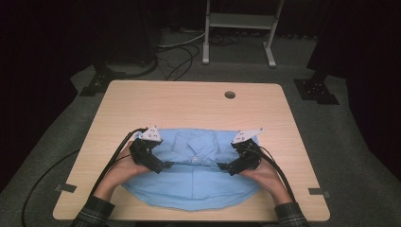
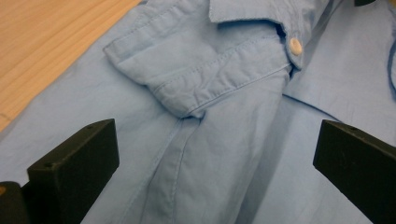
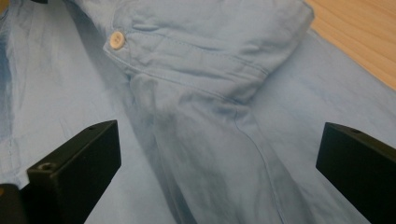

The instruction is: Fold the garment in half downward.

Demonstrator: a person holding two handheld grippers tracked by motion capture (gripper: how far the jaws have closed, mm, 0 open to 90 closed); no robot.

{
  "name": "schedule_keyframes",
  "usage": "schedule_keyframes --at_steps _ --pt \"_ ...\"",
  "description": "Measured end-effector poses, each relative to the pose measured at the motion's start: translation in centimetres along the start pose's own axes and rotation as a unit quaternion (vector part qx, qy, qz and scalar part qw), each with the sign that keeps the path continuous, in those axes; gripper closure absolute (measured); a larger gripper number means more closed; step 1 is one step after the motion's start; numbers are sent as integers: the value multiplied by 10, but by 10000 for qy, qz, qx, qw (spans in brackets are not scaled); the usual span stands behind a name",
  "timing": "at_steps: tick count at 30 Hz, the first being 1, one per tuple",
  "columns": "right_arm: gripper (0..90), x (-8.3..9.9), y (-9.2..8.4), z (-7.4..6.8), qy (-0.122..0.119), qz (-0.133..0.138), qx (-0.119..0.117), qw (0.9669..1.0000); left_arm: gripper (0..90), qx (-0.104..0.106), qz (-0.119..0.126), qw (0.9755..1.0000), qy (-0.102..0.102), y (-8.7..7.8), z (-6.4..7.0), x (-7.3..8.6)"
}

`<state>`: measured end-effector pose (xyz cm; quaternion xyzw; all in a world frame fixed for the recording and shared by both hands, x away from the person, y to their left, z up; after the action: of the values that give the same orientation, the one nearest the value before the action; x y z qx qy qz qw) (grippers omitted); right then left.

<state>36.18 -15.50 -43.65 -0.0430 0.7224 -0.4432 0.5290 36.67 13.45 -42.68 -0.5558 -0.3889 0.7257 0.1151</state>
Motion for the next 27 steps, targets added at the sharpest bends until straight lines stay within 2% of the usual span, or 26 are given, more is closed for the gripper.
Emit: schedule_keyframes --at_steps 4,6,14,20,22,27 --pt "0 -9 7 -2 -28 54 -116 9999 0 70 -121 9999 47 8 -3 -5" --pt "0 -11 10 -2 2 77 -201 9998 0 104 -88 9999 48 12 -5 -9" --pt "0 -22 27 -5 -51 -72 -361 9993 2 307 -386 9988 -9 32 -10 -13" --pt "0 -19 37 -6 -24 -305 -406 9987 2 375 -713 9967 66 43 -9 -12" --pt "0 -18 37 -6 4 -331 -431 9985 2 413 -750 9963 11 46 -9 -10" --pt "0 -16 40 -7 51 -416 -553 9976 2 459 -795 9958 29 49 -8 -10"
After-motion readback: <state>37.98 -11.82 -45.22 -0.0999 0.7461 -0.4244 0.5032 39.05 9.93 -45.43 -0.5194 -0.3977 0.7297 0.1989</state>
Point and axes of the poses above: each handheld gripper's, and its own axes: y roughly forward along the jaws, x roughly out of its underside, z roughly to its right, the point moved 4 cm from there along y, roughly forward along the jaws, and after that the axes turned 3 degrees about x, right-handed, at the moved point
